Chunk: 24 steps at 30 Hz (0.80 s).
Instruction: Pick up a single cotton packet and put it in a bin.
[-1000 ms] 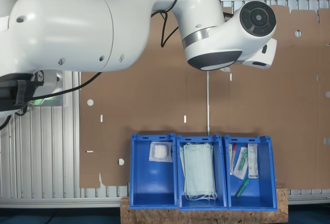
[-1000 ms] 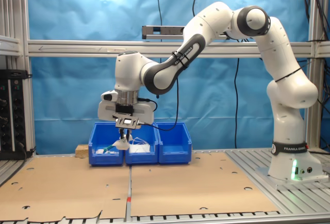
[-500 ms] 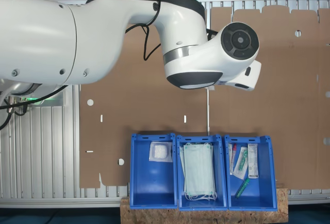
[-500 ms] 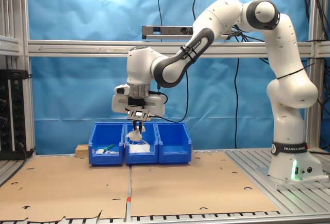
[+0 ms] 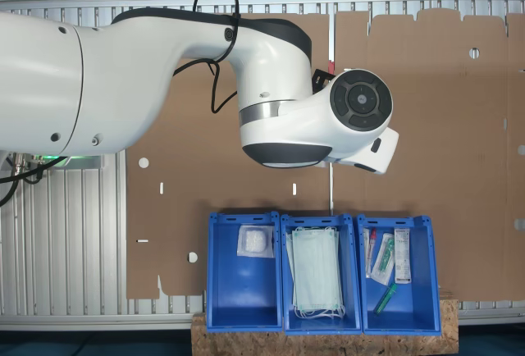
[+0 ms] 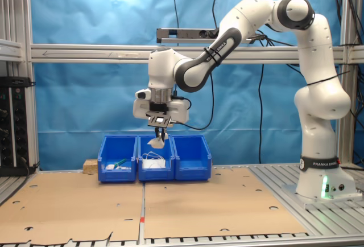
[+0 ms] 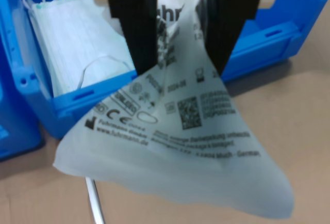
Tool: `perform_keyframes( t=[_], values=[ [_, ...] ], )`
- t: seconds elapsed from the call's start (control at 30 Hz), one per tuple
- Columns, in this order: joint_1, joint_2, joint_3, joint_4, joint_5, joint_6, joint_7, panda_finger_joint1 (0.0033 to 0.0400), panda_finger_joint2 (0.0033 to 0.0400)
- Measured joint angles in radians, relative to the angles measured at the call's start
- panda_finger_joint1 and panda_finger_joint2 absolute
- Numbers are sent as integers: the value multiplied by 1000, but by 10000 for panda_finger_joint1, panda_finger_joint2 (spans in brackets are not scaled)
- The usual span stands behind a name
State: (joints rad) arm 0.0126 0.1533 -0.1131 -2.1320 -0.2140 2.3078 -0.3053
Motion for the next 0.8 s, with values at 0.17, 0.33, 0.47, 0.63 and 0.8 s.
perform_keyframes(
  t=[0.17, 0.33, 0.47, 0.63, 0.8],
  values=[
    [0, -22, -28, -14, 0, 0, 0, 61, 61],
    [0, -43, -61, -27, 0, 0, 0, 61, 61],
    [0, -57, -90, -35, -2, 0, 0, 61, 61],
    [0, -71, -128, -46, -7, 0, 0, 61, 61],
    [0, -78, -167, -61, -13, 0, 0, 61, 61]
  ],
)
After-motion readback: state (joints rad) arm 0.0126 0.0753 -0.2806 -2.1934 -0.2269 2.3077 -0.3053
